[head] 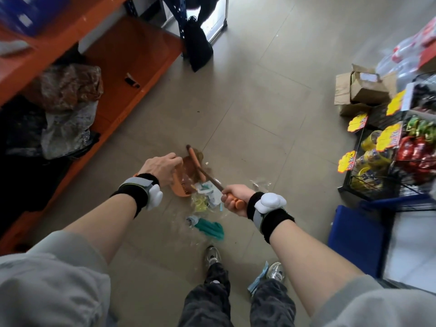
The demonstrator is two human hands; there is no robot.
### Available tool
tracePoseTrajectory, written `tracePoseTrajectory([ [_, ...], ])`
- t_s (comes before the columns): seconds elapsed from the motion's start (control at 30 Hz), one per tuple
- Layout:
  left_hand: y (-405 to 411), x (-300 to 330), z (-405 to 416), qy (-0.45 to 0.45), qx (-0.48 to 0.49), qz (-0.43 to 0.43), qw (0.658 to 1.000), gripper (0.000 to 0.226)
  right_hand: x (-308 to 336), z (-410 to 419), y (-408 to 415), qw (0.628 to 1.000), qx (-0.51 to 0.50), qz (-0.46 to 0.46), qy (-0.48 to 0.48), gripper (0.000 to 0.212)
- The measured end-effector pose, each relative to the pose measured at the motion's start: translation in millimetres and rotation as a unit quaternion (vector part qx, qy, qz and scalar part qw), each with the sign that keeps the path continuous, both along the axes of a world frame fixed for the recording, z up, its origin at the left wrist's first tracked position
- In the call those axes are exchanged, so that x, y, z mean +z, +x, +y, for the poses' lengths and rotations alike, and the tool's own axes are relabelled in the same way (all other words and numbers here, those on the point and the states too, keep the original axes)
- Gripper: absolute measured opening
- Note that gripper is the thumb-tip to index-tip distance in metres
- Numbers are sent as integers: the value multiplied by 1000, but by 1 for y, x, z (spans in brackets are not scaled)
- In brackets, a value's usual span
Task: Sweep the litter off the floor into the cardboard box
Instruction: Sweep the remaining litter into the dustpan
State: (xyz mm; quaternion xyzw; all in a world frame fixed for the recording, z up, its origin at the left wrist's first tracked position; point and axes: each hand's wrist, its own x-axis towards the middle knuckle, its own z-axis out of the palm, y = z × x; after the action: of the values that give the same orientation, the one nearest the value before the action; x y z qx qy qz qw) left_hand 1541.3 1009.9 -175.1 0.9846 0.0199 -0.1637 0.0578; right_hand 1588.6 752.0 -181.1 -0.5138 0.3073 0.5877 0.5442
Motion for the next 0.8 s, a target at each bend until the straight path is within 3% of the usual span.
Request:
tracePoseTrajectory([
  [0.13, -12, -3, 1, -7, -7, -12, 1000, 30, 19, -22, 4, 1000, -4, -20, 5, 25],
  [0.27, -11, -3, 8, 1, -37, -13, 999, 24, 35, -44, 3, 989, 69, -114, -63, 26],
  [0.4, 7, 3, 5, -5, -73, -12, 997, 20, 36, -69, 3, 975, 80, -176, -110, 13],
  [0.57, 28, 6, -18, 1, -137, 13, 990, 18, 28, -117, -8, 966, 44, -192, -167, 16],
  [0.8, 40, -7, -39, -16, -123, 22, 992, 21, -6, -168, -28, 956, -31, -155, -247, 26],
])
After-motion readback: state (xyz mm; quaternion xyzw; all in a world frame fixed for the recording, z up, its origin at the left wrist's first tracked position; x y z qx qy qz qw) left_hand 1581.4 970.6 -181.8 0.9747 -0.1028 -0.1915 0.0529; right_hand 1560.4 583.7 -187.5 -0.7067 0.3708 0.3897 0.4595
